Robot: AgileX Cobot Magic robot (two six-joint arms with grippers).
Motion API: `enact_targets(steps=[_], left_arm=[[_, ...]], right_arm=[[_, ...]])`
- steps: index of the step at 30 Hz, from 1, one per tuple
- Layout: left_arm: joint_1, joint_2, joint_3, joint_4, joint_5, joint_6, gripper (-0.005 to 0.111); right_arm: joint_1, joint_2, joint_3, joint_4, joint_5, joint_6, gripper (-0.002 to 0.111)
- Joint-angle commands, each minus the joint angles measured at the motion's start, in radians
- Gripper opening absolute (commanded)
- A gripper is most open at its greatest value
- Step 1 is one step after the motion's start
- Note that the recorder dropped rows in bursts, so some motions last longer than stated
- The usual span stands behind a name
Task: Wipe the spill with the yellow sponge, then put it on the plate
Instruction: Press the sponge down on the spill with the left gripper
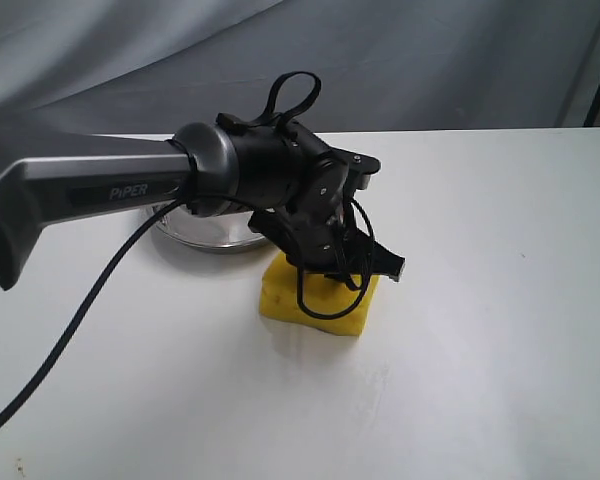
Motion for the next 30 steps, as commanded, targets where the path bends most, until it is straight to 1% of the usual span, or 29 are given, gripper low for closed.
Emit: enact_targets(steps=[1,4,10,13,19,23,26,30], left_arm=[[0.002,0.047,0.019,0.002,0.125,-0.002,0.0],[0.002,0.045,0.019,-0.001,0.154,-0.008,0.0],[0.002,0.045,0.019,0.02,0.308,-0.008,0.0],[0.002,0.045,0.019,0.036,0.363,-0.008,0.0],[0.002,0.045,0.019,0.033,0.442,-0.006,0.0],[0.0,0.043,0.068,-0.012,0.447,-0.006,0.0],[0.0,0.043,0.12,-0.043,0.42,-0.006,0.0],[-0.002,0.031,0.132,-0.097,0.401,-0.006,0.0]], right_arm=[[0.0,-0.005,0.004,0.003,-0.015,0.004,0.0],[0.0,-0.005,0.004,0.003,-0.015,0.004,0.0],[0.0,-0.005,0.004,0.003,-0.015,0.004,0.0],[0.0,-0.005,0.004,0.003,-0.015,0.004,0.0],[0.0,-0.005,0.004,0.003,-0.015,0.004,0.0],[0.0,-0.005,0.004,0.003,-0.015,0.004,0.0],[0.0,-0.005,0.004,0.003,-0.015,0.004,0.0],[0.0,-0.005,0.004,0.003,-0.015,0.004,0.0]])
